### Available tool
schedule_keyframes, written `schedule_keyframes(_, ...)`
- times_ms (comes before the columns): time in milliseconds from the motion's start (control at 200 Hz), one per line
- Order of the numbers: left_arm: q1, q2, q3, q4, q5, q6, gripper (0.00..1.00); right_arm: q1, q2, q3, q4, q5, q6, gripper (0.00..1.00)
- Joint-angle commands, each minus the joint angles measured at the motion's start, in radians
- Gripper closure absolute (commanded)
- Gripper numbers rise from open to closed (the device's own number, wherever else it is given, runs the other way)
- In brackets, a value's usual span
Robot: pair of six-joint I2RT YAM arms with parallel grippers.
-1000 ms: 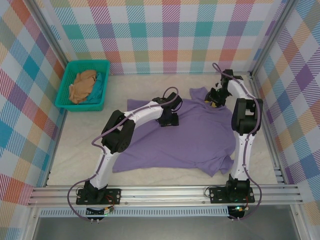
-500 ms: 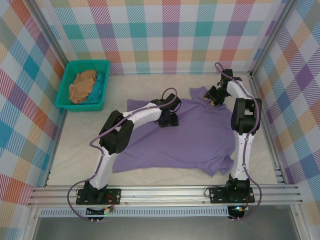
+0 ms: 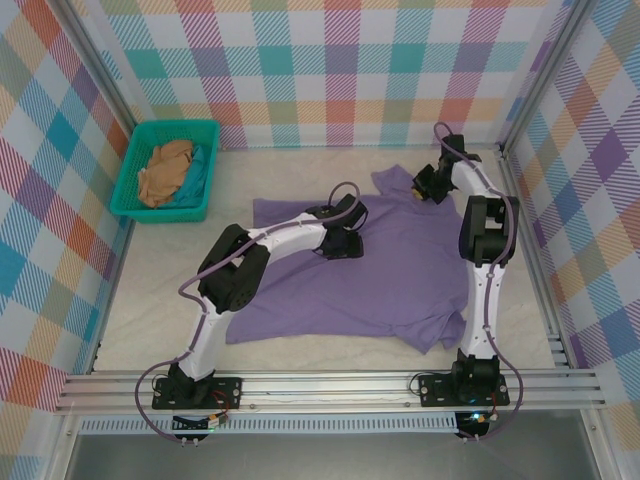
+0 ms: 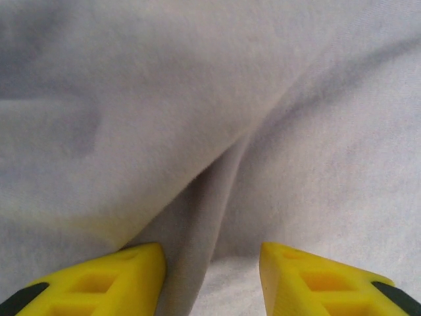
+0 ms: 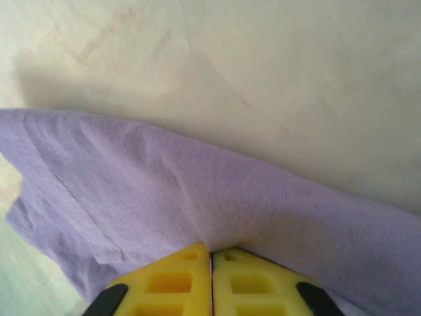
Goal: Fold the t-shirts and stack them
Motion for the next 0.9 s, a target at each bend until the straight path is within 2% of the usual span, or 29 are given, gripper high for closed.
schedule_keyframes(0, -0.035, 0.054, -0.112, -0.09, 0.052, -0.031, 0.55, 0.002, 0.037, 0.106, -0.028, 0.028, 0.024, 0.95)
schedule_keyframes(250, -0.037, 0.006, -0.208, -0.121, 0.038, -0.048, 0.55, -0.029, 0.093, 0.291, -0.056, 0.035, 0.052, 0.99)
schedule_keyframes(395, -0.038, -0.032, -0.285, -0.135, 0.02, -0.054, 0.55, -0.067, 0.101, 0.34, -0.039, 0.056, 0.087, 0.99)
schedule_keyframes(465, -0.038, -0.044, -0.316, -0.128, 0.013, -0.054, 0.56, -0.085, 0.107, 0.352, -0.03, 0.074, 0.105, 0.93)
schedule_keyframes(545, -0.038, -0.043, -0.324, -0.12, 0.012, -0.051, 0.56, -0.104, 0.12, 0.36, -0.031, 0.088, 0.132, 0.76)
schedule_keyframes(625, -0.037, -0.033, -0.307, -0.126, 0.009, -0.046, 0.56, -0.119, 0.13, 0.356, -0.026, 0.076, 0.142, 0.69)
schedule_keyframes(785, -0.037, -0.034, -0.253, -0.159, -0.01, -0.013, 0.56, -0.121, 0.09, 0.281, 0.016, 0.039, 0.094, 0.67)
schedule_keyframes(895, -0.038, -0.051, -0.185, -0.193, -0.027, 0.016, 0.49, -0.119, 0.003, 0.139, 0.074, -0.009, 0.029, 0.67)
